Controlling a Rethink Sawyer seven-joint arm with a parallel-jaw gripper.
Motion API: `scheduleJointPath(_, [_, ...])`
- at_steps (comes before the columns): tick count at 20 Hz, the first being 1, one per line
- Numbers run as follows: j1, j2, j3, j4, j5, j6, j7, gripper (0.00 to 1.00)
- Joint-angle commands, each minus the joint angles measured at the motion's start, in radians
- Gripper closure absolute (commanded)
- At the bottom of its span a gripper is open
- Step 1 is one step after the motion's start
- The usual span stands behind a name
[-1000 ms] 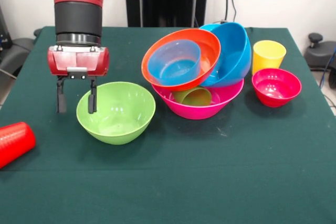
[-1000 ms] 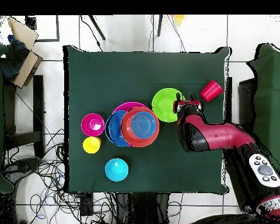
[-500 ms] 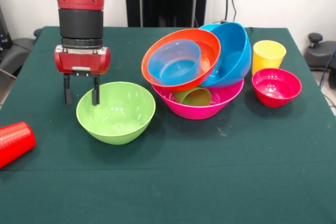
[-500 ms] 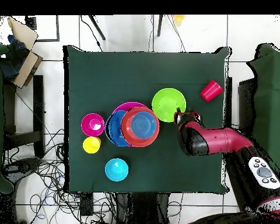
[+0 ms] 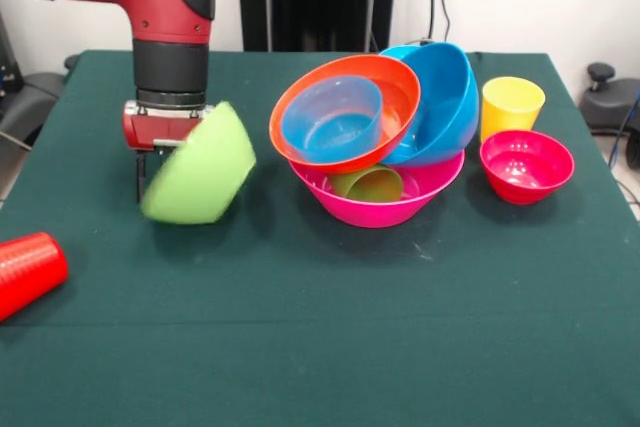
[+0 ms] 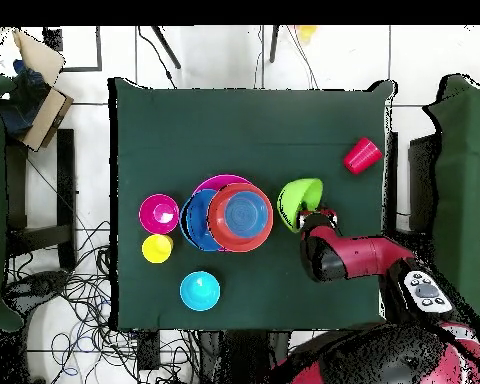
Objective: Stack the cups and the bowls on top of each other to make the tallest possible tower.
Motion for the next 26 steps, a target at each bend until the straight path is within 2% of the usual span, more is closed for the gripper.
scheduleJointPath(1, [0.051, 0.201, -0.081, -0.119, -0.068, 0.006, 0.043, 0.0])
scheduleJointPath(5, [0.06, 0.241, -0.109, -0.152, -0.043, -0.041, 0.03, 0.0])
scheduleJointPath(6, [0.046, 0.24, -0.096, -0.148, -0.044, -0.033, 0.023, 1.0])
scheduleJointPath(9, [-0.016, 0.221, -0.017, -0.122, -0.094, 0.029, -0.012, 1.0])
scheduleJointPath(12, [-0.007, 0.203, -0.027, -0.113, -0.087, 0.003, 0.002, 1.0])
scheduleJointPath(17, [-0.028, 0.121, 0.018, -0.032, -0.074, 0.062, -0.006, 1.0])
scheduleJointPath(25, [-0.066, -0.128, 0.105, 0.152, 0.016, 0.241, -0.053, 1.0])
scheduleJointPath(26, [-0.072, -0.187, 0.125, 0.187, 0.04, 0.28, -0.064, 1.0])
